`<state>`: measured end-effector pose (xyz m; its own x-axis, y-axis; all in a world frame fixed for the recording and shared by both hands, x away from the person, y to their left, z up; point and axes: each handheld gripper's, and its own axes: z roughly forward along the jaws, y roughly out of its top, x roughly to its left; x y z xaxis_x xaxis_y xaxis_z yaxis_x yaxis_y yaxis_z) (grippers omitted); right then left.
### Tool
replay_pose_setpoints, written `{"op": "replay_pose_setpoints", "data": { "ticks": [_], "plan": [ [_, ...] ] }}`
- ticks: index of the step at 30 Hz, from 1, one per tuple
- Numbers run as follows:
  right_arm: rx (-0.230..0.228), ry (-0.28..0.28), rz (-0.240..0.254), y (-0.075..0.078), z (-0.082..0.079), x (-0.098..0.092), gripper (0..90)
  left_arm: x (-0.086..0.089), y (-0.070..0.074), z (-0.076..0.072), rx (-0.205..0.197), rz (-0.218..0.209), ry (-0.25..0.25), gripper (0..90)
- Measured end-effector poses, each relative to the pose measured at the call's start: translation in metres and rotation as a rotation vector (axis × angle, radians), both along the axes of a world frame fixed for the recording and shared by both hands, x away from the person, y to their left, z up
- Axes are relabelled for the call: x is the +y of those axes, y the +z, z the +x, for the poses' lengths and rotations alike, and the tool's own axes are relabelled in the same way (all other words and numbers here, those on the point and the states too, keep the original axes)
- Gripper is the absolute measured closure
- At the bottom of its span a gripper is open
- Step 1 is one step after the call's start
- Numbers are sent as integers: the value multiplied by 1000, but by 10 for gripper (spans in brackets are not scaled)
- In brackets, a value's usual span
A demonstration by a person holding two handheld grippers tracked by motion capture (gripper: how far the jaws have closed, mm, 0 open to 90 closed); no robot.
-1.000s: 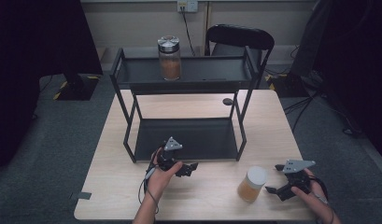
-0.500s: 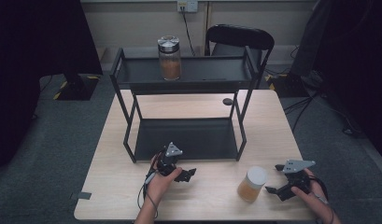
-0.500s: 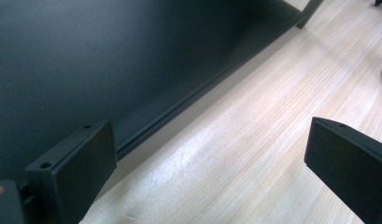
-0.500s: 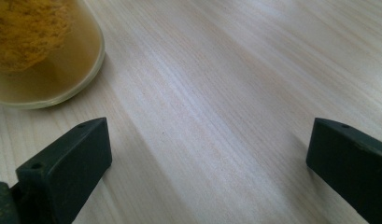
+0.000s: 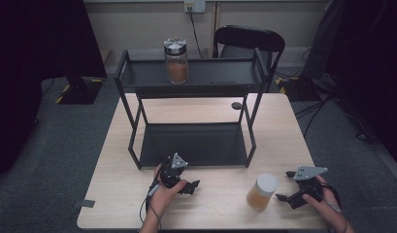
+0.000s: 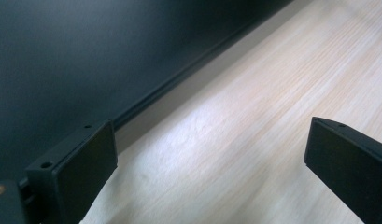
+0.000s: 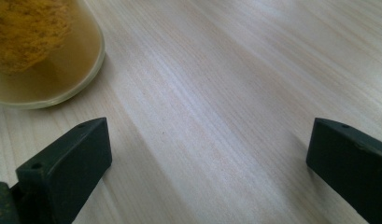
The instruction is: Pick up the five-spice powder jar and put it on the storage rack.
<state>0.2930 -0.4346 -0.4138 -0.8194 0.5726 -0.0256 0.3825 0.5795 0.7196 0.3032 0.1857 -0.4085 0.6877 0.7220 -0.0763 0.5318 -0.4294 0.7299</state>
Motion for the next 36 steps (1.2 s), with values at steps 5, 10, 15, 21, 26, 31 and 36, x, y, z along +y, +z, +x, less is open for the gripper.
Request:
{"op": "replay_pose_setpoints", "data": {
  "ticks": [5, 10, 15, 21, 26, 31, 36],
  "plan": [
    [0, 0, 0, 0, 0, 0, 0, 2, -2, -3, 9, 28, 4, 20],
    [0, 0, 0, 0, 0, 0, 0, 2, -4, -6, -10, 67, 1, 19],
    [0, 0, 0, 0, 0, 0, 0, 2, -9, -11, -44, 74, -5, 0],
    [0, -1, -1, 0, 0, 0, 0, 4, -12, -13, -54, 62, -3, 0],
    [1, -3, -1, 0, 0, 0, 0, 4, -12, -13, -55, 61, -2, 0],
    [1, -8, -2, 0, -1, 1, 0, 4, -12, -13, -55, 61, -3, 0],
    [1, -11, -2, 0, -2, 1, 0, 4, -12, -13, -55, 61, -3, 0]
  ]
}}
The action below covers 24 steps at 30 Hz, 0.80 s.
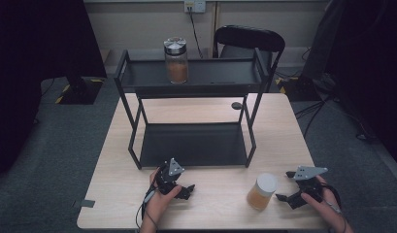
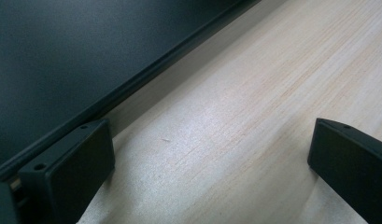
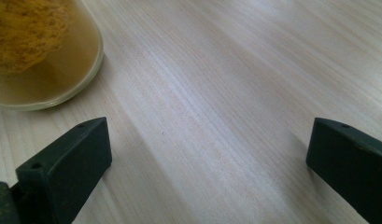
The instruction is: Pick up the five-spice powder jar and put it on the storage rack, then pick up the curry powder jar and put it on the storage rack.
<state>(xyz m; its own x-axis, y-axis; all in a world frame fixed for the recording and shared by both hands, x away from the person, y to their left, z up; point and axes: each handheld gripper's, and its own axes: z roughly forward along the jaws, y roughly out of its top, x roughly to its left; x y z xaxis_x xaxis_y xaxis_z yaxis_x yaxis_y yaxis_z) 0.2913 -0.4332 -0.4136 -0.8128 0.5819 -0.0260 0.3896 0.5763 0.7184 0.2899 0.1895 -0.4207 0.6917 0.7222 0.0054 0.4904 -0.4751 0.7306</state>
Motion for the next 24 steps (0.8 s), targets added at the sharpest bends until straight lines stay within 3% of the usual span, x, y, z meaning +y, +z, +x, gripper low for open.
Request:
{"op": "replay_pose_setpoints", "data": {
  "ticks": [15, 24],
  "plan": [
    [-1, -8, 0, 0, -2, 1, 0, 0, 0, 0, 0, 0, 0, 0],
    [23, 51, 6, 4, -2, -3, 14, 0, 0, 0, 0, 0, 0, 0]
  ]
}}
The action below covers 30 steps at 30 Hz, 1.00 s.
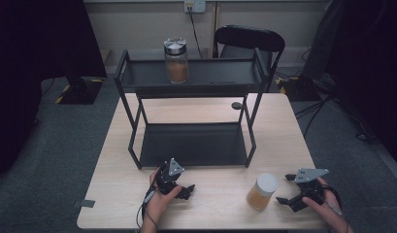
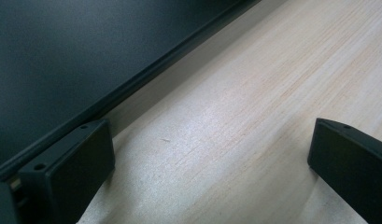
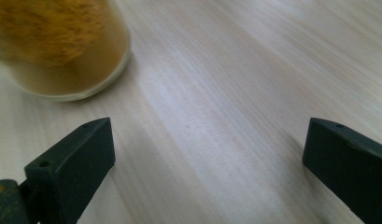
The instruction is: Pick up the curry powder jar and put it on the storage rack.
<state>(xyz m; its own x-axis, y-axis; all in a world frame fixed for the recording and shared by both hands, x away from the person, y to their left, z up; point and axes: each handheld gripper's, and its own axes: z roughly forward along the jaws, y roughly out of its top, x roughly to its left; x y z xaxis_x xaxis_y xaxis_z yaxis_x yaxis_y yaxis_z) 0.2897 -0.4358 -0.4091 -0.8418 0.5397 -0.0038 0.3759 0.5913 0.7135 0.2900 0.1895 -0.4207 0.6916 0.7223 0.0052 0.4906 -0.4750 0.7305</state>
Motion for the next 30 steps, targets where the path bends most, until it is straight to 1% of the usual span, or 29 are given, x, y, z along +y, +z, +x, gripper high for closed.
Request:
{"op": "replay_pose_setpoints", "data": {
  "ticks": [2, 6, 9, 12, 18, 21, 25, 30],
  "plan": [
    [-4, 14, -7, 2, -2, 2, 14, 0, 0, 0, 0, 0, 0, 0],
    [0, 38, 6, 5, -2, 3, 14, 0, 0, 0, 0, 0, 0, 0],
    [9, 71, 9, 7, -1, 5, 14, 0, 0, 0, 0, 0, 0, 0],
    [5, 92, 21, 10, -3, 8, 14, 0, 0, 0, 0, 0, 0, 0],
    [10, 126, 73, 13, -3, 9, 13, 0, 0, 0, 0, 0, 0, 0],
    [8, 140, 87, 14, -3, 11, 13, 0, 0, 0, 0, 0, 0, 0],
    [6, 144, 103, 15, -4, 13, 13, 0, 0, 0, 0, 0, 0, 0],
    [4, 146, 146, 16, -4, 14, 12, 0, 0, 0, 0, 0, 0, 0]
  ]
}}
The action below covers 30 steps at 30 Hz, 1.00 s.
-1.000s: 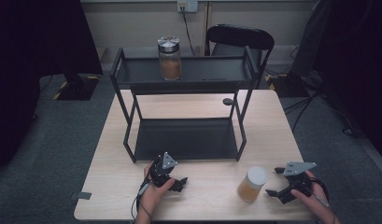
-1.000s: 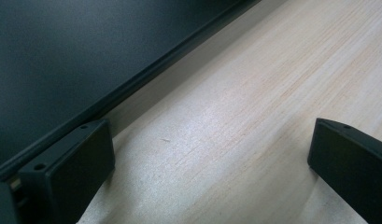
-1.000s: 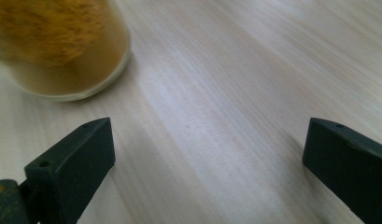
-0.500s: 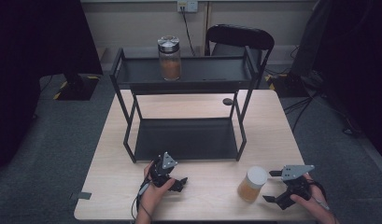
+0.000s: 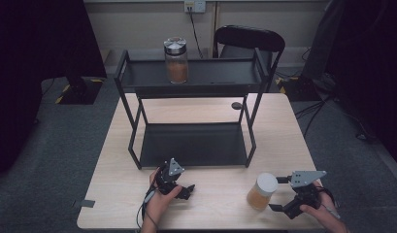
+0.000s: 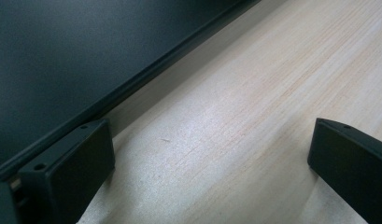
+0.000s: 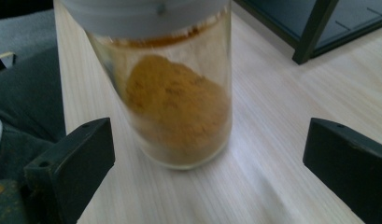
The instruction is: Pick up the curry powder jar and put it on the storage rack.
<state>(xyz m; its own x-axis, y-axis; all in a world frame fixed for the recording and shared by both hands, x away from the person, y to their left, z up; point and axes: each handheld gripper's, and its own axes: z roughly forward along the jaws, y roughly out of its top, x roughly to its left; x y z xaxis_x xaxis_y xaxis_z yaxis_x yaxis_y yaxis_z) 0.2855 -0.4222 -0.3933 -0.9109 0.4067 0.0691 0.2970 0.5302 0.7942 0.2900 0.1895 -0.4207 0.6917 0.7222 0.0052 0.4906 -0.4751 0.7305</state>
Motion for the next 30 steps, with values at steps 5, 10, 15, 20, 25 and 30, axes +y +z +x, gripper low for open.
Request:
{"op": "replay_pose_setpoints", "data": {
  "ticks": [5, 10, 15, 20, 25, 30],
  "plan": [
    [-12, -3, 19, 2, -3, 5, 10, 0, 0, 0, 0, 0, 0, 0],
    [-19, -6, 34, 4, -4, 9, 10, 0, 0, 0, 0, 0, 0, 0],
    [-25, -6, 69, 4, -5, 12, 8, 0, 0, 0, 0, 0, 0, 0],
    [-27, -12, 112, 2, -6, 14, 7, 0, 0, 0, 0, 0, 0, 0],
    [-44, -10, 143, -2, -7, 16, 81, 0, 0, 0, 0, 0, 0, 0],
    [-65, -11, 175, -5, -7, 17, 177, 0, 0, 0, 0, 0, 0, 0]
  ]
}}
